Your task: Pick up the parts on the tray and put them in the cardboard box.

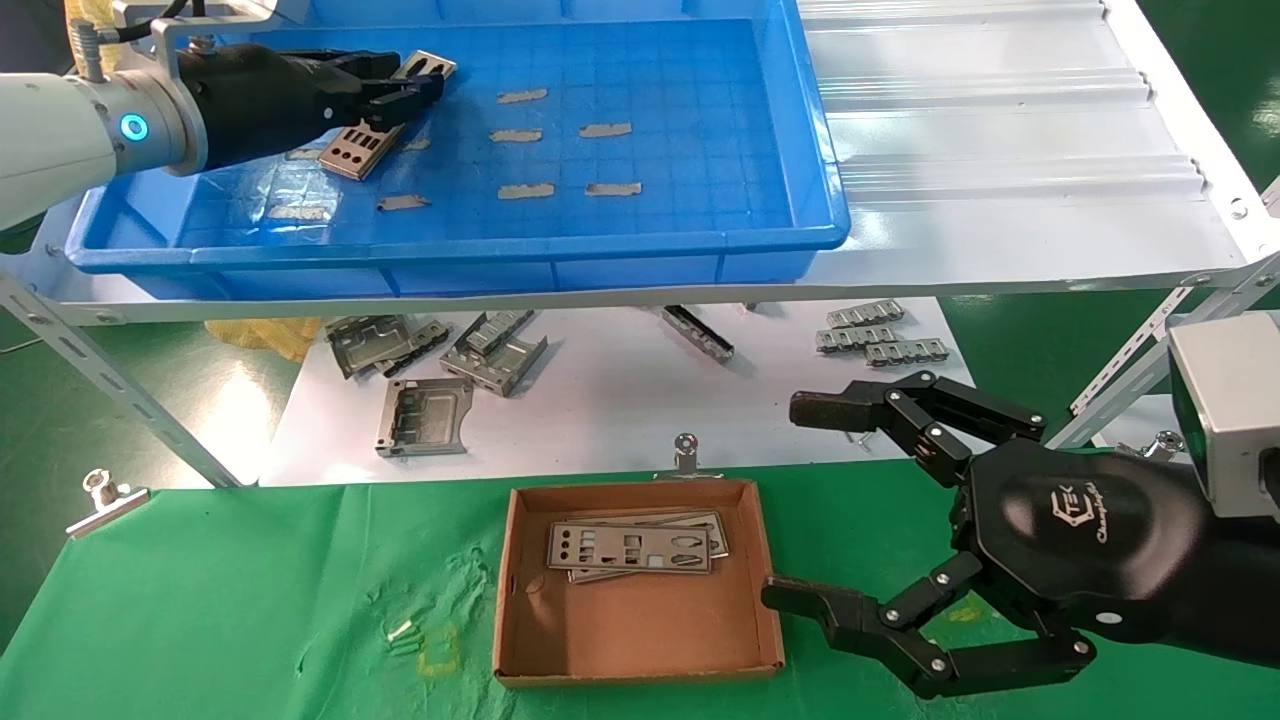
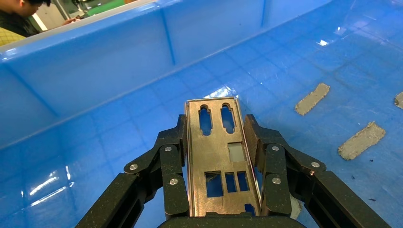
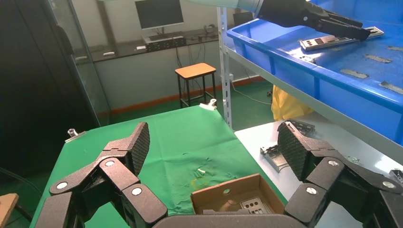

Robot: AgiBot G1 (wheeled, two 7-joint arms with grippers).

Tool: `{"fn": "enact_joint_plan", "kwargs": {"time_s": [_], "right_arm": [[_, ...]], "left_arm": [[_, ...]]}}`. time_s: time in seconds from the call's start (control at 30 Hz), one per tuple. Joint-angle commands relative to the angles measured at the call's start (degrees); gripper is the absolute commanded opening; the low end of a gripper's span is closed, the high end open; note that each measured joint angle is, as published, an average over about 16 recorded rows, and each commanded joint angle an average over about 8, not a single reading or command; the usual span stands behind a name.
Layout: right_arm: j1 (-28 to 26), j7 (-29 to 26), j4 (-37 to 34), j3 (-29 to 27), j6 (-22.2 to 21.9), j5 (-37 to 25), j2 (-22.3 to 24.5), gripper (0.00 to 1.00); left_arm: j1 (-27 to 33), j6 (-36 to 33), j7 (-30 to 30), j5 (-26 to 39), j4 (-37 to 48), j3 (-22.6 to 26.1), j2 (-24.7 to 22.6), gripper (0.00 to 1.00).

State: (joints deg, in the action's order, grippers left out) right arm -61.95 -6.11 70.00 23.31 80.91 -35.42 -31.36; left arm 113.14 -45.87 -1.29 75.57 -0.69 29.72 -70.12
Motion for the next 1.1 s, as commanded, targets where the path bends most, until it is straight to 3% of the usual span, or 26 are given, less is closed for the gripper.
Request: {"fn": "enact_joint_plan", "kwargs": {"time_s": [0.03, 0.6, 0.83, 1.1], "right_arm": [[0.0, 0.0, 0.0, 0.0, 0.0, 0.0, 0.0, 1.0], [0.0, 0.0, 0.0, 0.0, 0.0, 0.0, 0.0, 1.0], [0.0, 0.0, 0.0, 0.0, 0.0, 0.0, 0.0, 1.0], [0.0, 0.0, 0.0, 0.0, 0.0, 0.0, 0.0, 1.0]], "left_arm": [[0.0, 0.0, -0.2, 0.0, 0.0, 0.0, 0.0, 0.0], [1.9, -6.7, -2.2, -2.2, -1.1, -1.5, 2.0, 0.0], [1.4, -16.7, -5.3, -2.6, -2.5, -1.7, 3.6, 0.0], [-0.3, -32.6, -12.2, -1.6, -5.2, -0.6, 6.1, 0.0]]}}
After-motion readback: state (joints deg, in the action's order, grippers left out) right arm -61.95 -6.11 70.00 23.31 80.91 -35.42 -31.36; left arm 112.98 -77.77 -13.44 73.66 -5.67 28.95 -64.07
